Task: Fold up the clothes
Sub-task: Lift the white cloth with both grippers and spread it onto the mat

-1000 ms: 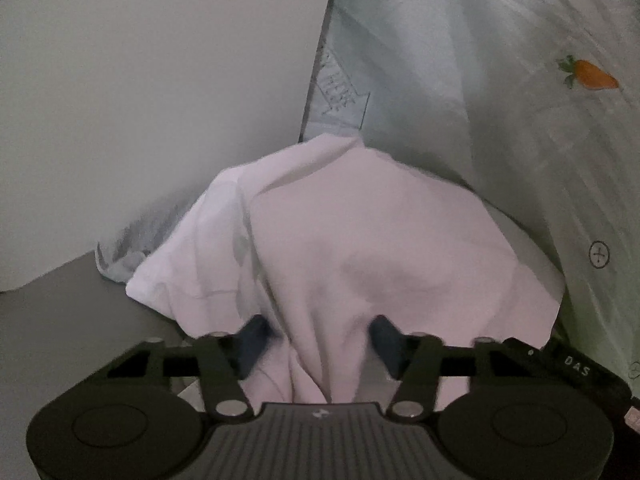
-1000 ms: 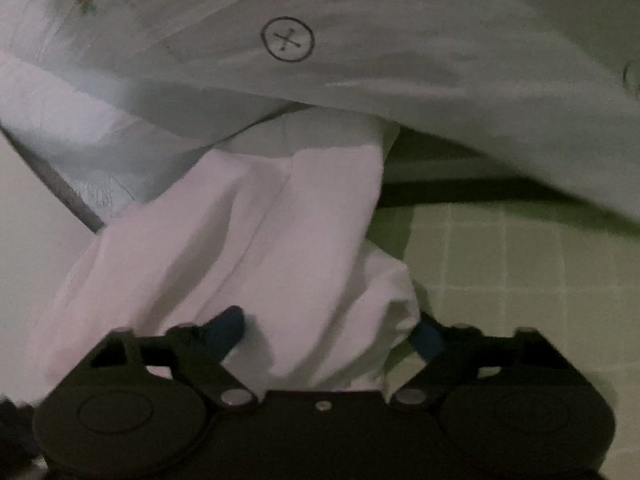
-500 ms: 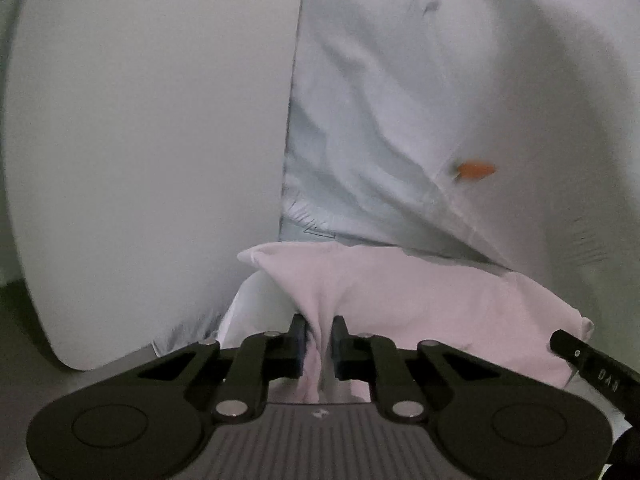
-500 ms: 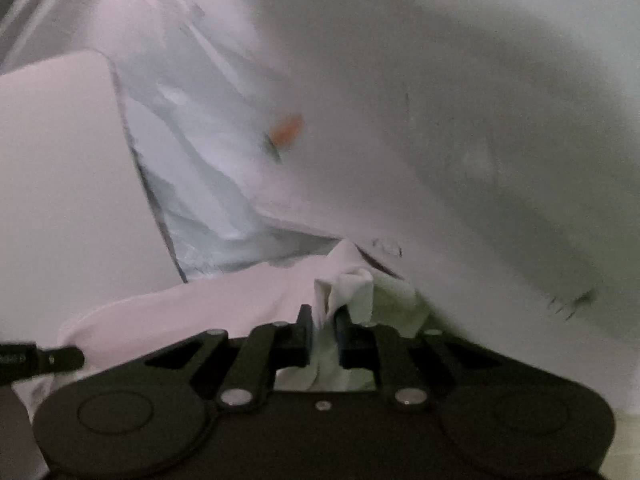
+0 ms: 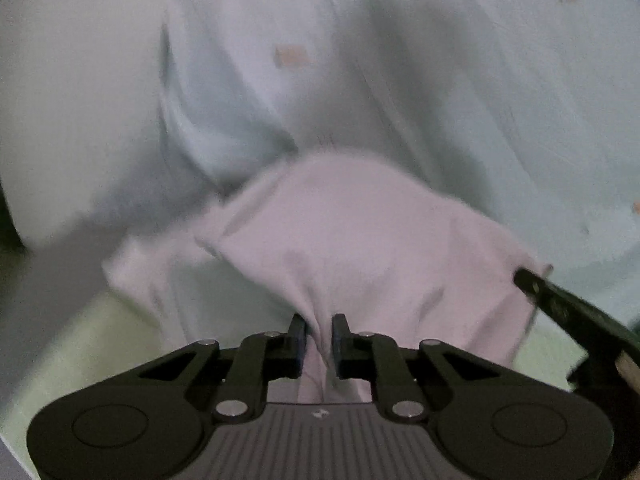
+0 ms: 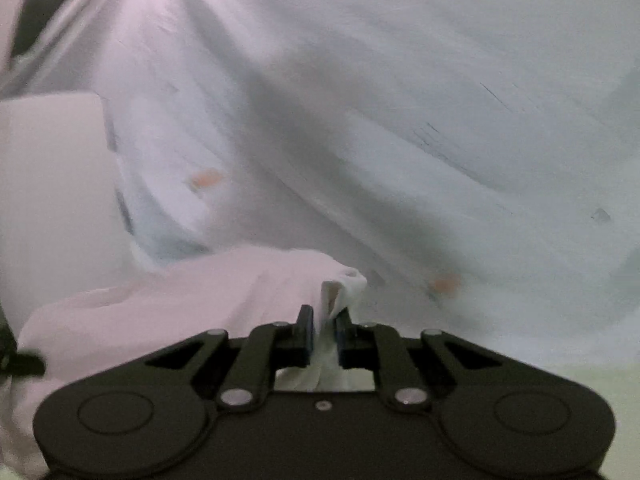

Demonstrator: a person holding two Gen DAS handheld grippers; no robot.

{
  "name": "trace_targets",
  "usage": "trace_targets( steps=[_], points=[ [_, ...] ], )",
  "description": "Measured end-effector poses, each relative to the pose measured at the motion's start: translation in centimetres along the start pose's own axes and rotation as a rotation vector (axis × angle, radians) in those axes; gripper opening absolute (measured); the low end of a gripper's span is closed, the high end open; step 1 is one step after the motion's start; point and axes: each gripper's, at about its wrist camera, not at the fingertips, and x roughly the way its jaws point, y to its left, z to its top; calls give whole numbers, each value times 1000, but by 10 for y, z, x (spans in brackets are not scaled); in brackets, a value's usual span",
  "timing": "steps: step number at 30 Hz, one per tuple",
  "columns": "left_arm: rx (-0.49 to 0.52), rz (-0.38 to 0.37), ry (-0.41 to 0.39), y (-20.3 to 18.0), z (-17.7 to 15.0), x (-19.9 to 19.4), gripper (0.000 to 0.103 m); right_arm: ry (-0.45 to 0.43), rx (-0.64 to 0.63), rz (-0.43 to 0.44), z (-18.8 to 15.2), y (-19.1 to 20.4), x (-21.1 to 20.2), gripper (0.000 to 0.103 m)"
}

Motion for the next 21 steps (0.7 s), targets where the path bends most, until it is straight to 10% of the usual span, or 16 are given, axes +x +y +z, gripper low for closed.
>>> trace_targets(
  steps=[3, 7, 10, 21],
  points=[
    [40, -4, 189, -17, -33, 19, 20, 161, -11, -71, -36, -33, -2, 13],
    [-19, -39, 193, -17, -41, 11, 41, 309, 20, -134, -69, -48, -14, 23],
    [-59, 5, 152, -13, -39, 9, 50, 297, 18, -128, -80, -50, -34, 47],
    [-77, 209, 134, 20, -40, 1, 77, 251, 39, 83, -49, 19, -24, 62]
  ],
)
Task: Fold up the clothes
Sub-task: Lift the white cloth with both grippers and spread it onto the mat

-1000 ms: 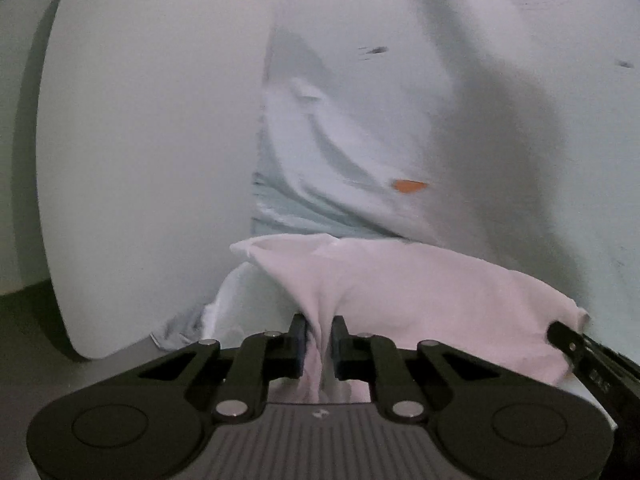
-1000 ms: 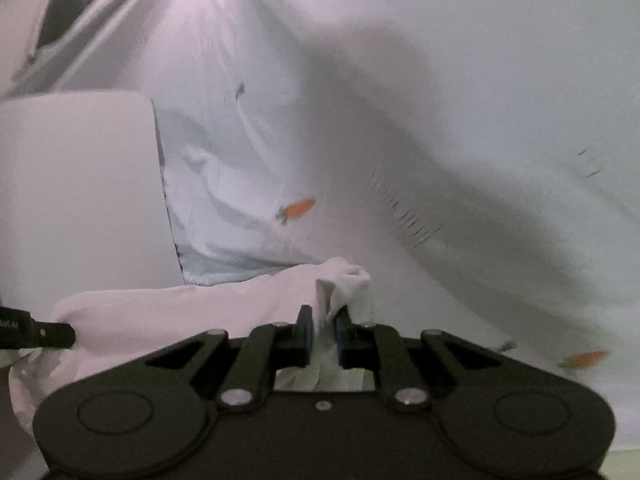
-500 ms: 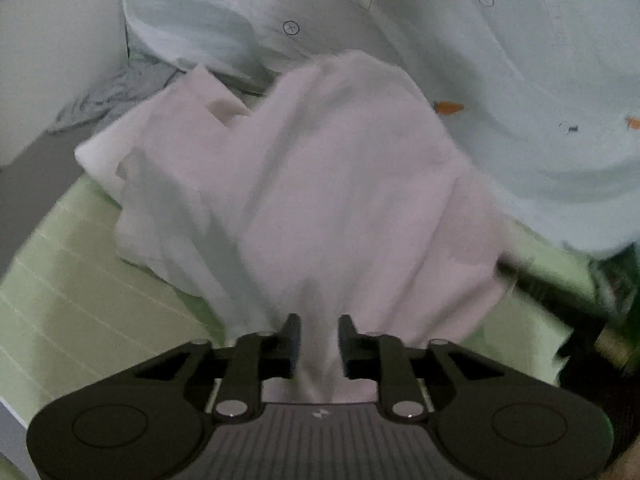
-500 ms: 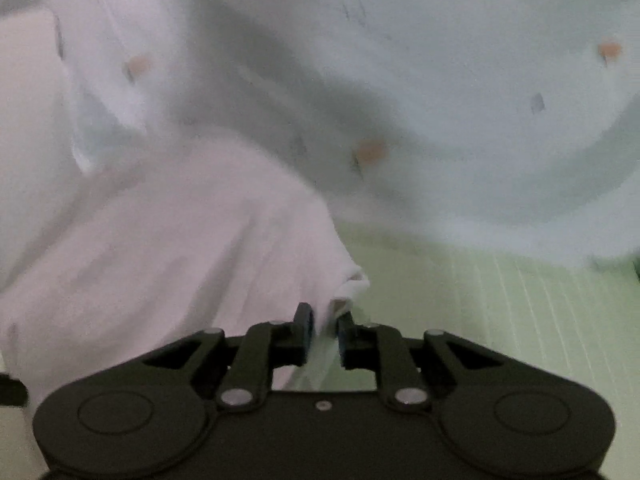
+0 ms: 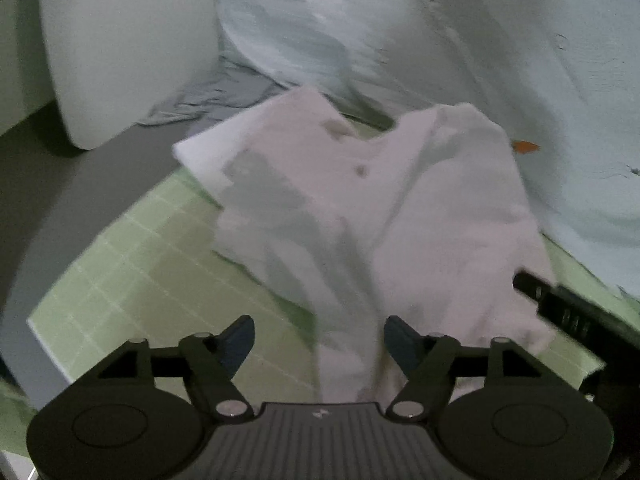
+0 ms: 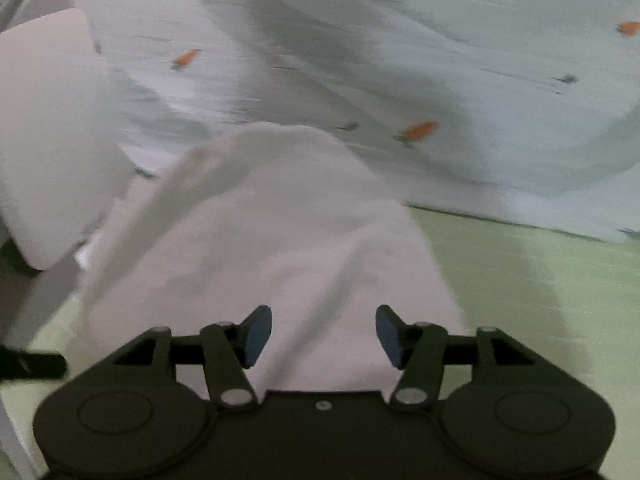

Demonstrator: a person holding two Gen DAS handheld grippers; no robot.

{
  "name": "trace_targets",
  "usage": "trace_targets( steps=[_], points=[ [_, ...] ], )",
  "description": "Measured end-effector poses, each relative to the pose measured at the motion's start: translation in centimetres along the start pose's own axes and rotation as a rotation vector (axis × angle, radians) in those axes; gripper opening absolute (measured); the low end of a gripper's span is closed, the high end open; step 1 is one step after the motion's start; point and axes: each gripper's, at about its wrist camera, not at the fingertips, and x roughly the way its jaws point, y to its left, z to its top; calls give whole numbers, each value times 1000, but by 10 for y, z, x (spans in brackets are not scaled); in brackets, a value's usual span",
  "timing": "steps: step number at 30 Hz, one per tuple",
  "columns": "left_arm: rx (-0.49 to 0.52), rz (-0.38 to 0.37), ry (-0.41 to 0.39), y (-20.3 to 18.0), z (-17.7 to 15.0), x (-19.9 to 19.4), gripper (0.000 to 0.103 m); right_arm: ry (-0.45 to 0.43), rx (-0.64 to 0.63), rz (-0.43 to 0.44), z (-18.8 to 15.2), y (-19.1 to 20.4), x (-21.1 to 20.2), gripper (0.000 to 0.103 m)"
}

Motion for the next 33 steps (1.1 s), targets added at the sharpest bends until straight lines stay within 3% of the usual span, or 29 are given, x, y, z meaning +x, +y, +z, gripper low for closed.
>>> trace_targets(
  steps=[8, 13, 14, 15, 16, 19, 22, 28, 33],
  points=[
    [-86, 112, -9, 50, 8, 1, 77, -88, 89, 161, 41, 73, 24, 76],
    [-121, 134, -3, 67, 8, 0, 77, -29, 41, 136, 37, 108, 55, 76],
    [-122, 135, -6, 67, 8, -1, 77, -3, 39, 127, 32, 107, 59, 71],
    [-123, 136, -9, 68, 8, -1, 77, 23, 38, 118, 27, 106, 64, 42],
    [-126, 135, -11, 67, 9, -1, 77, 35, 32, 120, 22, 100, 62, 6],
    [-127, 126, -4, 61, 10, 3, 77, 8, 11, 112, 9, 73, 39, 1],
    [-107, 105, 3, 46, 10, 10, 77, -48, -7, 17, 5, 25, 0, 1],
    [-44, 60, 27, 5, 6, 23, 77, -85, 39, -327, -8, -126, -77, 1],
    [20, 38, 25, -28, 0, 25, 78, -113, 21, -641, -13, -203, -109, 3]
  ],
)
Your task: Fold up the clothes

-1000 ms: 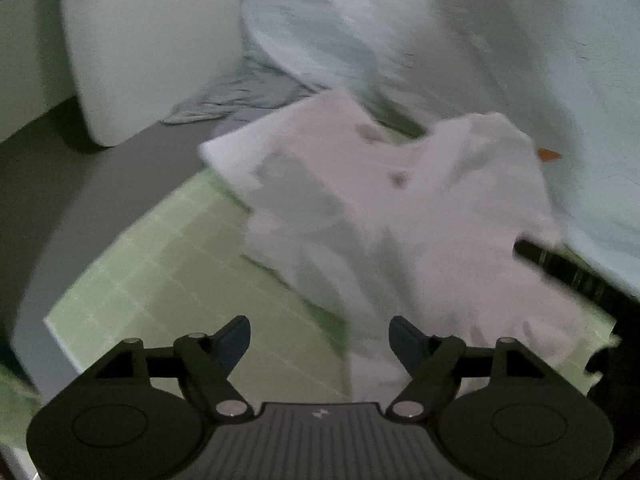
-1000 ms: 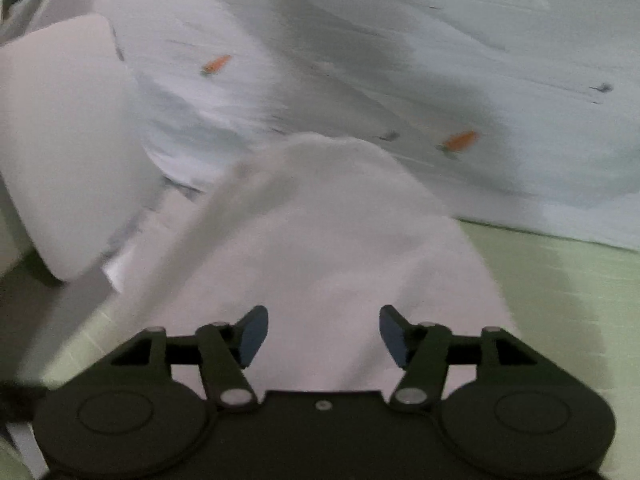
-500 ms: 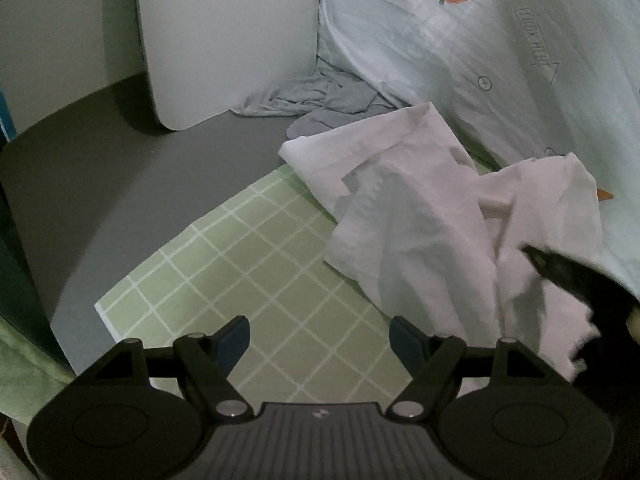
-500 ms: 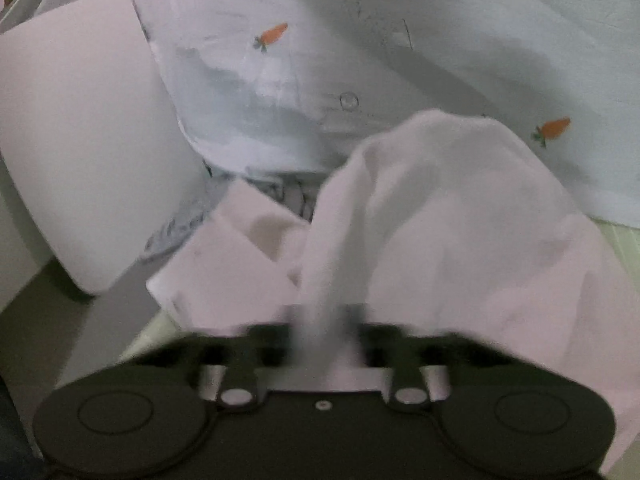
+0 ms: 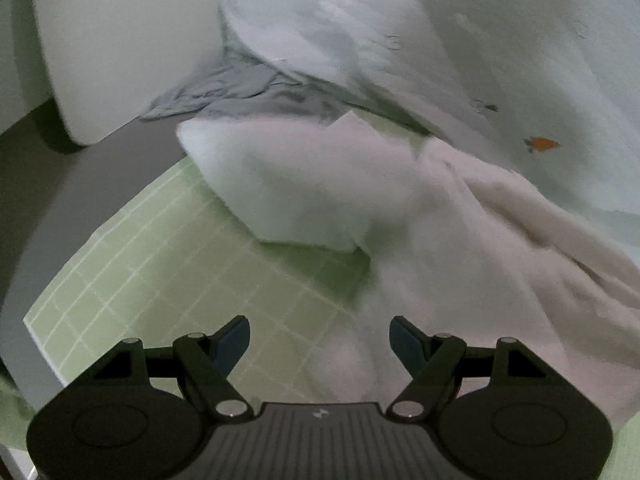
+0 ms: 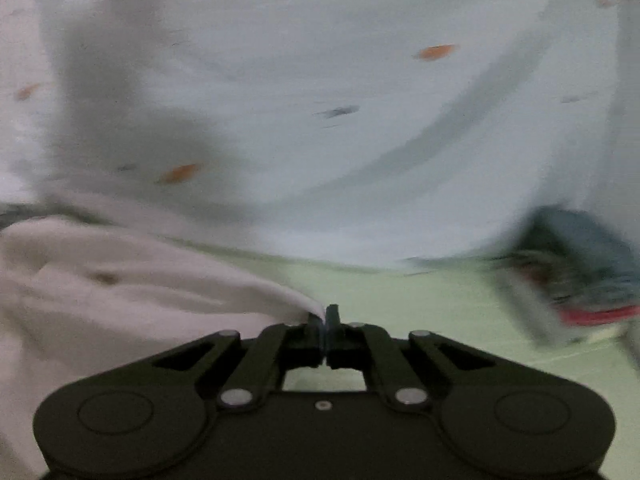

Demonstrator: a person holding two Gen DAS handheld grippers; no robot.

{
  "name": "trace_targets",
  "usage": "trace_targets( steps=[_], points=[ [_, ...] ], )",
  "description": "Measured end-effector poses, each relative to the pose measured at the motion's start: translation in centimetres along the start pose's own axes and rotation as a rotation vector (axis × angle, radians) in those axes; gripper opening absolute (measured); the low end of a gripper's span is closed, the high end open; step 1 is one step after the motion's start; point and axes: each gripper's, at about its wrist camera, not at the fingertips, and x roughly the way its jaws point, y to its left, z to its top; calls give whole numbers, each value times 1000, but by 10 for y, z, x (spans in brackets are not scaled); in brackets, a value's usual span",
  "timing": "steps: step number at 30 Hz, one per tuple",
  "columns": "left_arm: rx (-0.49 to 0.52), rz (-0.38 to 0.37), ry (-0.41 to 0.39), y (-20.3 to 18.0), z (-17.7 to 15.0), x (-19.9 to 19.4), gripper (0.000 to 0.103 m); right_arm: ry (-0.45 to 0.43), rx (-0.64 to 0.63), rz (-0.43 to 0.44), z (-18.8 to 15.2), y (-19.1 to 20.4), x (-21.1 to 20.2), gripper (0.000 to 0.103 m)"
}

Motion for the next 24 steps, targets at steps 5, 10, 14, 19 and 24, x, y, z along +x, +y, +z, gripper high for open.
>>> trace_targets(
  steps=[5, 10, 14, 19, 24],
  points=[
    [24, -3, 28, -16, -5, 4, 78, 102, 89, -122, -16, -24, 17, 36],
    [19, -12, 13, -20, 4, 7, 79, 211, 269, -24, -52, -25, 14, 74],
    [52, -45, -25, -25, 21, 11, 80, 298, 369, 28, -74, -25, 21, 75],
    [136, -136, -43, -53, 48, 28, 84, 358, 425, 62, -83, -18, 27, 83],
    [210, -210, -15, -83, 76, 64, 85, 428, 505, 63, -93, -10, 45, 83]
  ],
)
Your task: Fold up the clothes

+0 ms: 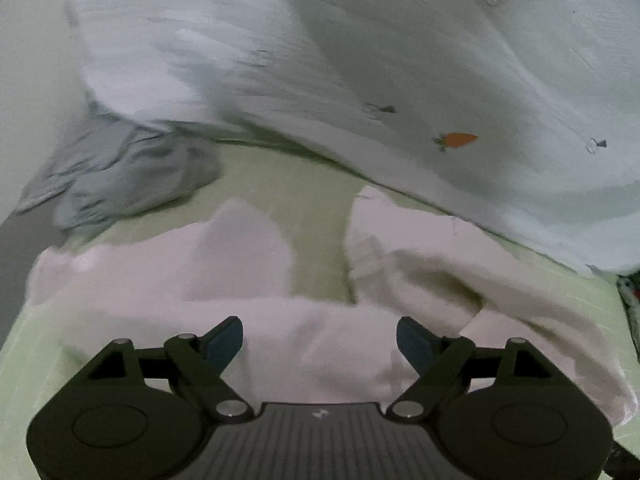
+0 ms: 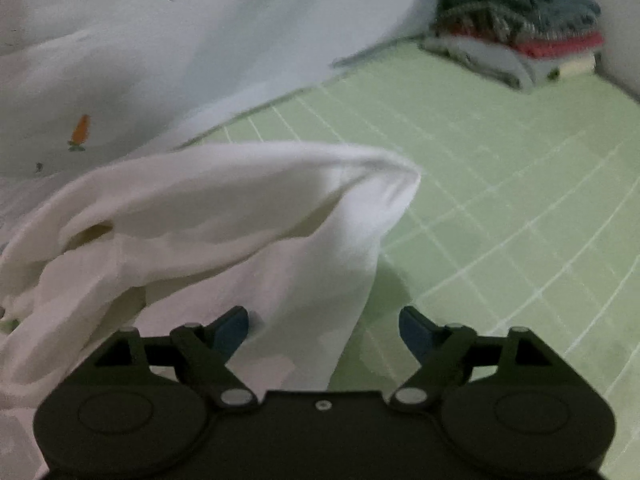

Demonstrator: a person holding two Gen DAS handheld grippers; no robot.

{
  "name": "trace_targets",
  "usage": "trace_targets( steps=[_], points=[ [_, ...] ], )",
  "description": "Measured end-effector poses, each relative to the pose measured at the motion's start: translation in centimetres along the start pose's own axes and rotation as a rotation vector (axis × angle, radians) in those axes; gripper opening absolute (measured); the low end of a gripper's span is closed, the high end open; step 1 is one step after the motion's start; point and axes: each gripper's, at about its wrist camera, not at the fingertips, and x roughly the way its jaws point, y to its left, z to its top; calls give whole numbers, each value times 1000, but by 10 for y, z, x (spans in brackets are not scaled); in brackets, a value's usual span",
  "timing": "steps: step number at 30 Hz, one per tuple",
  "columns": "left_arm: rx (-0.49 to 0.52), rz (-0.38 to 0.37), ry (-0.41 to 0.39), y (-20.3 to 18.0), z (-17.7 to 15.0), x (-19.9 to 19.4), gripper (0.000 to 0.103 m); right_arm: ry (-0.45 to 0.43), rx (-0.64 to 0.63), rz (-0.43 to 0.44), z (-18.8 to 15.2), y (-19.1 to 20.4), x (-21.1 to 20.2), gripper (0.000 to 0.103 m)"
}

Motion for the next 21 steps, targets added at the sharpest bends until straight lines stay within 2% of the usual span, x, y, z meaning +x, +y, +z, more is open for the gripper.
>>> trace_targets(
  steps=[2, 4, 5, 6, 8, 9, 12, 15, 19, 21],
  points=[
    [21, -34, 15, -3, 11, 19, 85, -3, -16, 4, 4, 6, 11, 83],
    [47, -65, 53, -7, 23, 44, 85, -5, -41, 20, 9, 13, 22, 71],
    [61, -74, 75, -10, 28, 56, 85, -3, -69, 26, 14, 20, 29, 58],
    [80, -79, 100, -14, 33, 69, 85, 1, -100, 31, 19, 28, 36, 52],
    [119, -61, 114, -25, 41, 89, 85, 7, -163, 43, 30, 43, 49, 30],
    [135, -45, 114, -29, 44, 97, 85, 19, -190, 65, 38, 53, 59, 14],
    [114, -37, 114, -20, 53, 111, 85, 28, -259, 70, 65, 89, 88, 13],
    [44, -42, 114, 4, 58, 115, 85, 10, -312, 114, 97, 125, 126, 13],
    [-34, -11, 66, 31, 56, 95, 85, -16, -403, 181, 139, 180, 178, 13],
    [-60, -3, 42, 40, 54, 83, 85, -25, -448, 174, 151, 206, 188, 13]
  ],
)
